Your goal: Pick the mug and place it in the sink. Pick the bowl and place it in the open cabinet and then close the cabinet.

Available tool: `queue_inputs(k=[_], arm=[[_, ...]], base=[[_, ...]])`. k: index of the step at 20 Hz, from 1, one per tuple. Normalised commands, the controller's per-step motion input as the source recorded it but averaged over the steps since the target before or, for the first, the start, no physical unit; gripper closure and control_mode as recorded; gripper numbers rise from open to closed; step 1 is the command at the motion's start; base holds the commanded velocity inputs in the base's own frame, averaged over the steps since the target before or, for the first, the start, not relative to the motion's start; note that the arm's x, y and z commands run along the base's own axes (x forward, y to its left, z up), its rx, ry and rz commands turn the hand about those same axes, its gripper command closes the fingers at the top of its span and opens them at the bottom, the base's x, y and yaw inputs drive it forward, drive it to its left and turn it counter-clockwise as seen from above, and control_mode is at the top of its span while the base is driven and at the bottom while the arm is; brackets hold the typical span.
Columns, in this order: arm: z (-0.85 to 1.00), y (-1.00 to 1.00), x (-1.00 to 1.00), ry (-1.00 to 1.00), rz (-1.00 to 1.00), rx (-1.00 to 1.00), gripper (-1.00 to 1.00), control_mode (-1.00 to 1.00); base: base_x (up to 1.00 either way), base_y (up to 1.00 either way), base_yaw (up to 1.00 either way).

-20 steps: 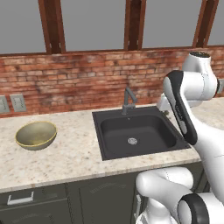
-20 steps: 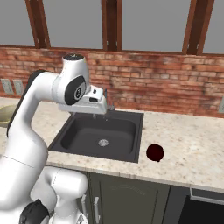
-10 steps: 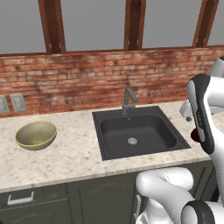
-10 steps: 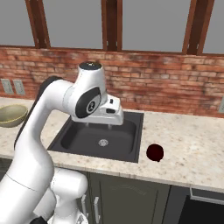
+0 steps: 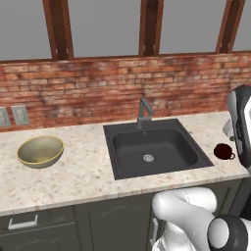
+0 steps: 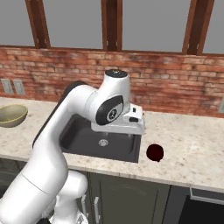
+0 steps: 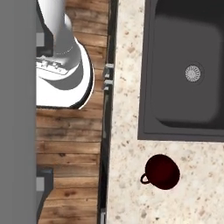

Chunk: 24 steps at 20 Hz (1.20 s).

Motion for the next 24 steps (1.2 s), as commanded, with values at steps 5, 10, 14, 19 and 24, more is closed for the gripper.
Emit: queue_inputs(k=[5,10,14,19,24], arm=[[-0.08,-0.49,0.0,0.28,0.01,0.0,-1.0,-1.0],[-0.22,-0.41,0.0,0.3,0.04,0.0,-1.0,-1.0],[-0.33,-0.29,0.0,0.14,0.13,0.0,-1.0,-1.0],[-0.37,-0.2,0.06,0.05,0.14,0.12,-1.0,-1.0],[-0.35,-0.06,0.14,0.0,0.1,0.13,-1.0,-1.0]], base=[[0.0,0.0,0.0],[0.0,0.0,0.0],[0.0,0.0,0.0],[0.0,0.0,0.0],[0.0,0.0,0.0]])
